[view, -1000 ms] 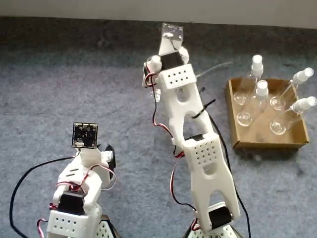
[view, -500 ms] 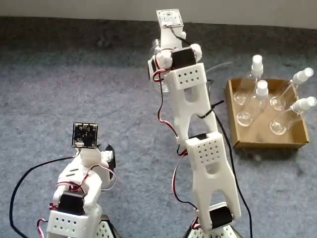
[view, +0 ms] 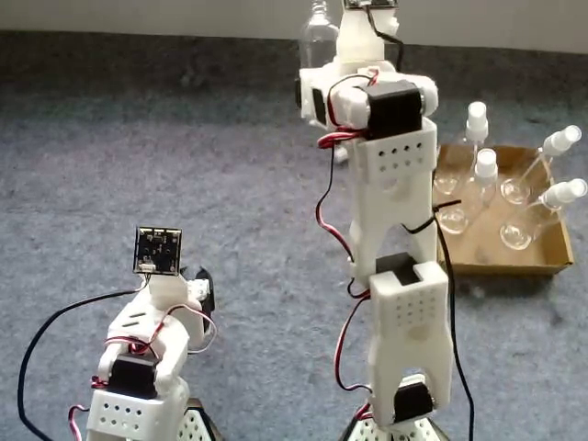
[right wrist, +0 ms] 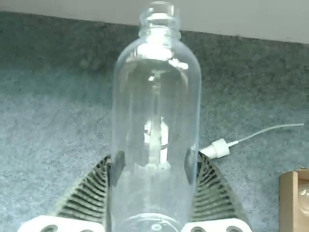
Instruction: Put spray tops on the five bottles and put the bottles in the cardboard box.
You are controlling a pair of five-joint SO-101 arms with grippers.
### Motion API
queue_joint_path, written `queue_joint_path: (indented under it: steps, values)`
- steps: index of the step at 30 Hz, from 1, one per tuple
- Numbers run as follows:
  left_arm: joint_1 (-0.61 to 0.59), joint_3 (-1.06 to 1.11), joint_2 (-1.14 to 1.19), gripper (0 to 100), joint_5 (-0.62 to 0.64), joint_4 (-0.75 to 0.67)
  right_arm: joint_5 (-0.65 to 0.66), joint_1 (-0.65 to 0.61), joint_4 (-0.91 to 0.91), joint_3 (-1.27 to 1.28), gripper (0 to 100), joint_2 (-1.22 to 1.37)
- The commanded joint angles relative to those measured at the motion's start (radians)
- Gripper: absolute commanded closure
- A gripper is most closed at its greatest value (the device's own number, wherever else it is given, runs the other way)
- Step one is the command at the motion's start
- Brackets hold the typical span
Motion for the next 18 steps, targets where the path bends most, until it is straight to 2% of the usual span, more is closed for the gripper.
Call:
queue_joint_path:
  steps: [1, 13, 18]
  values:
    - [-0.008, 0.022, 0.005, 99, -0.015, -0.015, 0.012, 0.024, 0.024, -0.047, 97.5, -0.101]
    - [-0.008, 0.022, 0.005, 99, -0.015, -0.015, 0.014, 0.107, 0.024, -0.041, 97.5, -0.249]
    - [-0.008, 0.022, 0.005, 99, -0.015, -0.015, 0.014, 0.108, 0.024, 0.13, 97.5, -0.375]
